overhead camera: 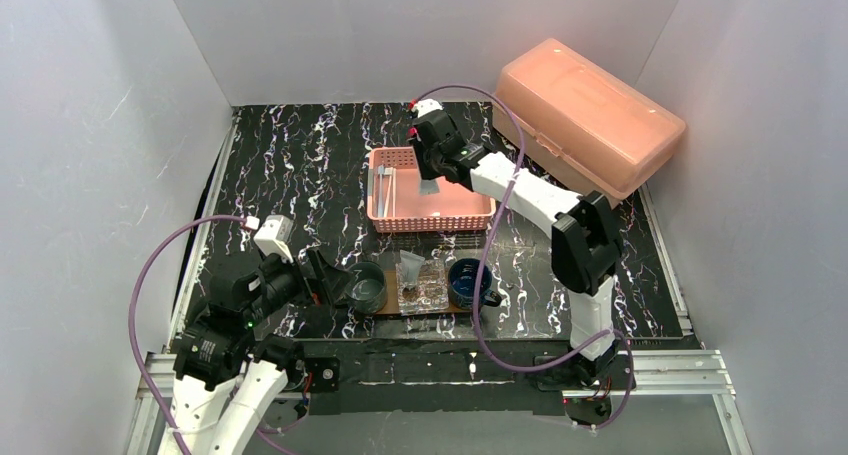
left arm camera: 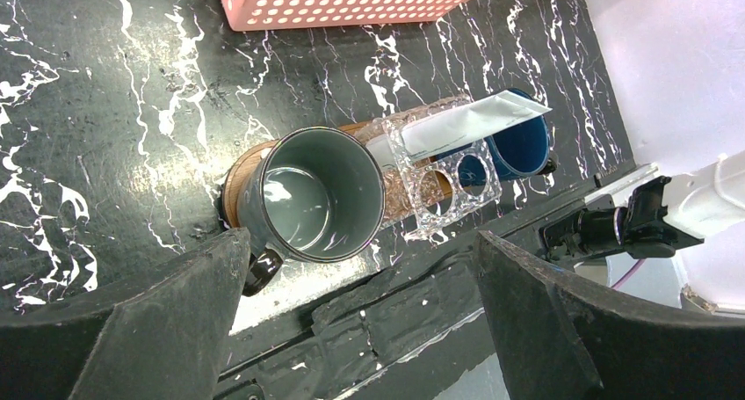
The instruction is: Prepare toiletry sets of a toothbrush and toothpaste on the tray
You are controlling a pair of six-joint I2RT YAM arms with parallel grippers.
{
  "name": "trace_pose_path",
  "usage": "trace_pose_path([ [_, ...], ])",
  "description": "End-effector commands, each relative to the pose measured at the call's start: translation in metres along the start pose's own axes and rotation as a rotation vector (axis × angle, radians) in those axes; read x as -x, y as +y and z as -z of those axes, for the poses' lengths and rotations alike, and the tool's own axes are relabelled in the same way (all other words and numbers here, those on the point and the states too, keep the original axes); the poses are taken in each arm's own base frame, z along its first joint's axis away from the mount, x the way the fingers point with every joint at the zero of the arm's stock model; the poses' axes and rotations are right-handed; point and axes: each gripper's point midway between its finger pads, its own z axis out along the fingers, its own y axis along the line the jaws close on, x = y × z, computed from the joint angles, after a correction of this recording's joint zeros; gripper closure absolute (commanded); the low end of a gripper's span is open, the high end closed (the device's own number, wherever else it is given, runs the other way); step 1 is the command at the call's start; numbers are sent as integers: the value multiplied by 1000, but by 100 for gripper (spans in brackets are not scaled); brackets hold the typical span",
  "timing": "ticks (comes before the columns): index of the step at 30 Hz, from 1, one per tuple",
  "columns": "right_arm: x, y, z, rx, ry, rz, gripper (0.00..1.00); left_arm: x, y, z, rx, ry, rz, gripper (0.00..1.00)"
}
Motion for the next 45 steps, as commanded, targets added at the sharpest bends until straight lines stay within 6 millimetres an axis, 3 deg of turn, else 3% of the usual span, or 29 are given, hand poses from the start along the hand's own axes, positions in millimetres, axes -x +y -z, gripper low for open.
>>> trace_pose_path([
  [1, 36, -14, 42, -34, -111, 68, 79, -2, 1, -5, -2, 20, -6, 2],
  [6, 46, -16, 75, -5, -134, 107, 79, -3, 1, -6, -4, 29, -3, 2],
  [13, 47, -2, 129, 114, -150, 170, 79, -5, -2, -9, -19, 58, 0, 2],
  [20, 32, 27, 187, 268, -170, 305, 79, -1, -14, -11, -64, 88, 23, 2],
  [27, 6, 58, 239, 369, -187, 454, 79, 11, -47, -7, -182, 130, 132, 2],
  [34, -15, 76, 272, 442, -200, 537, 79, 25, -78, 5, -286, 180, 203, 2],
  [45, -47, 101, 295, 552, -189, 617, 82, 39, -107, 18, -368, 261, 307, 2],
])
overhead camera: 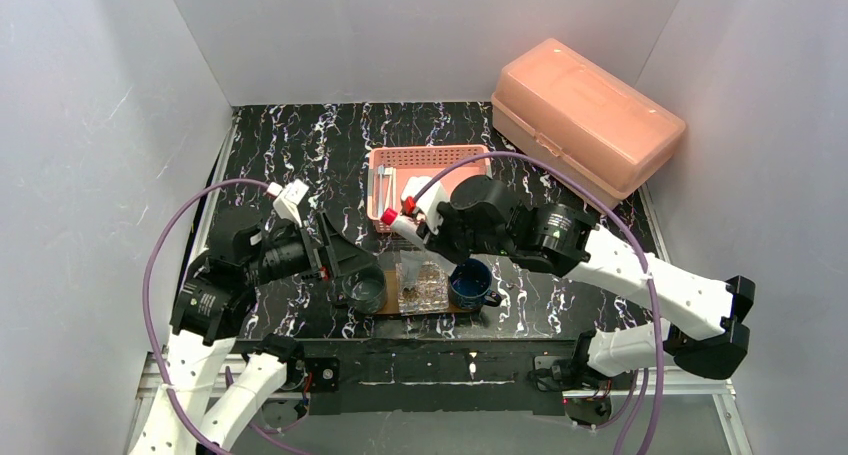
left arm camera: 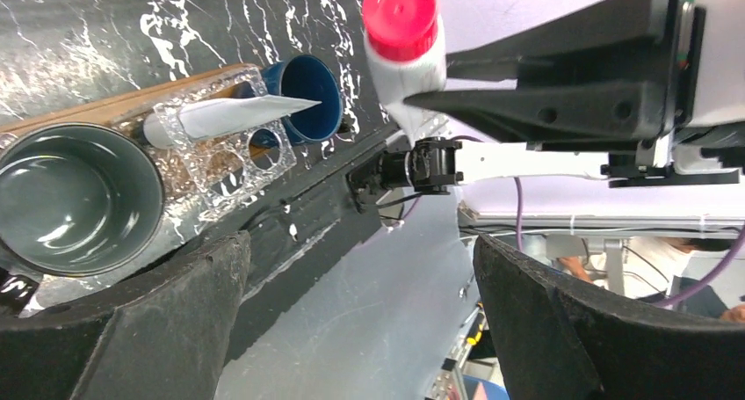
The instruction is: Prepare toiletry sets of a toothbrush and toothpaste on the tray
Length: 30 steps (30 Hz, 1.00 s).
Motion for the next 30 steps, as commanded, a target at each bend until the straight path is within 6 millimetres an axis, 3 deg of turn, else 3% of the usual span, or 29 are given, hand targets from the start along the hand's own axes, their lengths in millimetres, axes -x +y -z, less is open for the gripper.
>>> trace_pose_path([
  [1, 17, 15, 13, 39, -92, 43, 82, -5, -21, 4, -67, 65, 56, 2],
  [11, 33, 54, 21, 173, -181, 106, 83, -13, -19, -1, -78, 130, 120, 2],
  [23, 43, 84, 10, 197, -177, 201, 84, -21, -23, 4, -98, 164, 131, 3],
  [30, 46, 87, 5, 160, -164, 237, 84, -31, -22, 9, -103, 204, 121, 11],
])
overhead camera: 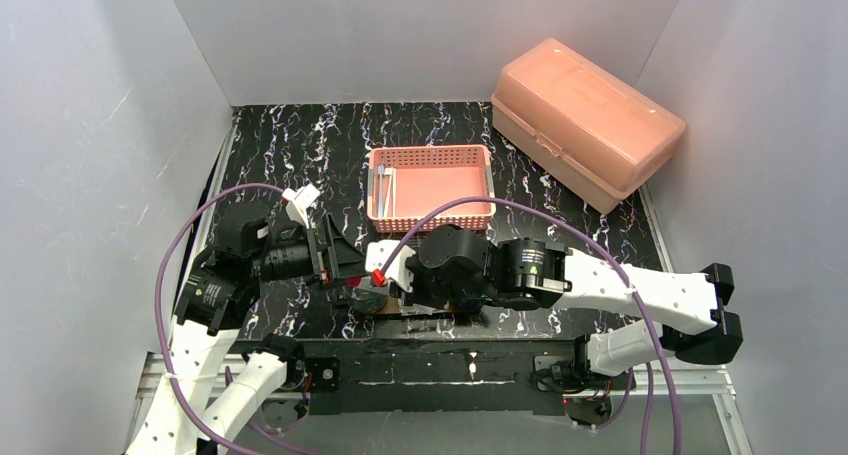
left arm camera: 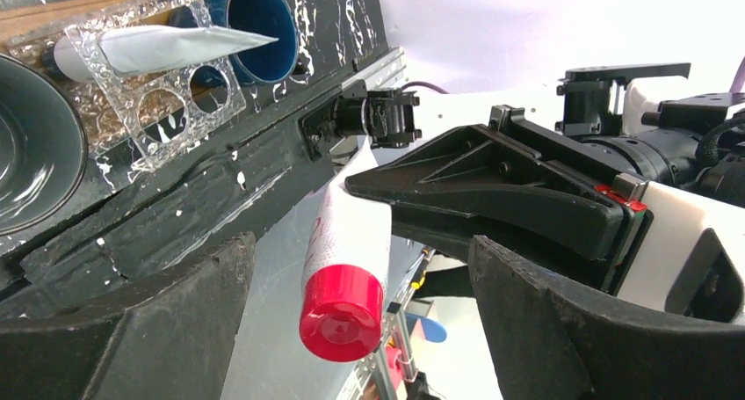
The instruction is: Prepare toiletry sets of a toothbrush and toothpaste on the tray
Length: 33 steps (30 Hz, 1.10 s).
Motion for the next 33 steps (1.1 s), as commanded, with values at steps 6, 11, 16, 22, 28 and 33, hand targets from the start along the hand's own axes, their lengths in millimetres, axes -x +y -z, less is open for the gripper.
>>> trace_pose_path([
  [6, 42, -14, 13, -78, -128, 26, 84, -23, 2, 7, -17, 82, -20, 19],
  [11, 44, -11, 10, -70, -127, 34, 84, -24, 4, 6, -19, 93, -21, 26],
  [16, 46, -8, 6, -61, -128, 41, 84, -24, 5, 5, -18, 98, -24, 27],
  [22, 48, -7, 4, -66, -132, 49, 84, -25, 6, 5, -19, 102, -27, 32],
  [28, 45, -7, 1, -72, -126, 51, 83, -27, 7, 5, -23, 108, -29, 46],
  [33, 45, -7, 0, -74, -126, 49, 82, -27, 7, 4, -26, 110, -30, 61],
])
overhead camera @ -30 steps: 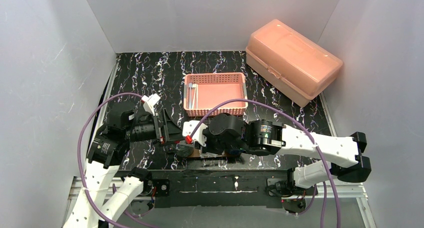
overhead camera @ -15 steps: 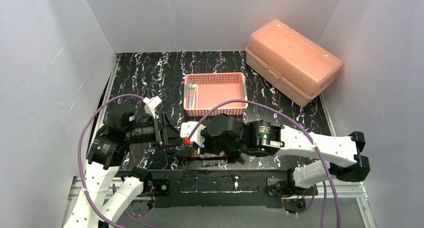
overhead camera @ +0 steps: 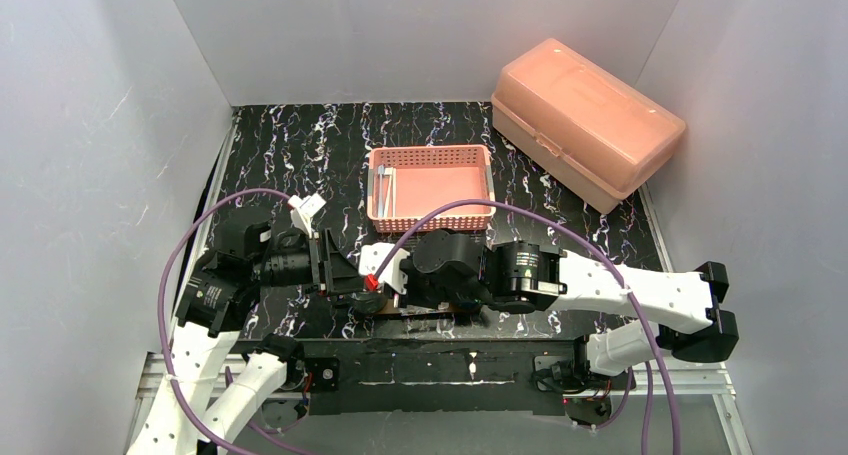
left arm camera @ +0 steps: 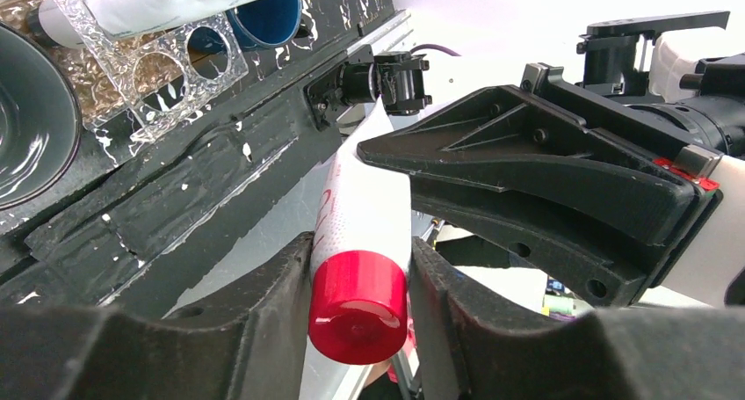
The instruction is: Prepare toiletry sets of a toothbrush and toothpaste on the tray
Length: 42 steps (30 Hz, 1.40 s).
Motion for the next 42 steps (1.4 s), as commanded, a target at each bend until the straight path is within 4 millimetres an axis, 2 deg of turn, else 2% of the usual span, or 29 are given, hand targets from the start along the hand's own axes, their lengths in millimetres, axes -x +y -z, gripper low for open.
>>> trace_pose_path([
  [1, 34, -9, 5, -37, -113, 0, 82, -7, -1, 0, -27, 35, -6, 65],
  [7, 31, -7, 3, -37, -113, -5, 73, -6, -3, -1, -37, 32, -9, 88],
  [10, 29, -8, 2, -43, -110, -11, 60, -5, -1, -1, -31, 26, -9, 100],
  [13, 28, -14, 7, -78, -114, -35, 45, -3, 3, -1, -11, 1, -23, 100],
  [17, 33, -25, 20, -142, -159, -67, 37, 0, 6, 0, 19, -18, -37, 100],
  [24, 36, -39, 34, -192, -204, -168, 34, 11, 3, 5, 47, -81, -93, 100],
  [28, 32, -59, 33, -188, -242, -286, 34, 16, -2, 9, 53, -120, -125, 100],
  [36, 24, -105, 53, -185, -399, -582, 33, 18, -9, 12, 29, -148, -129, 100],
  [42, 19, -115, 65, -97, -502, -739, 31, 21, -18, 16, 3, -187, -133, 100],
])
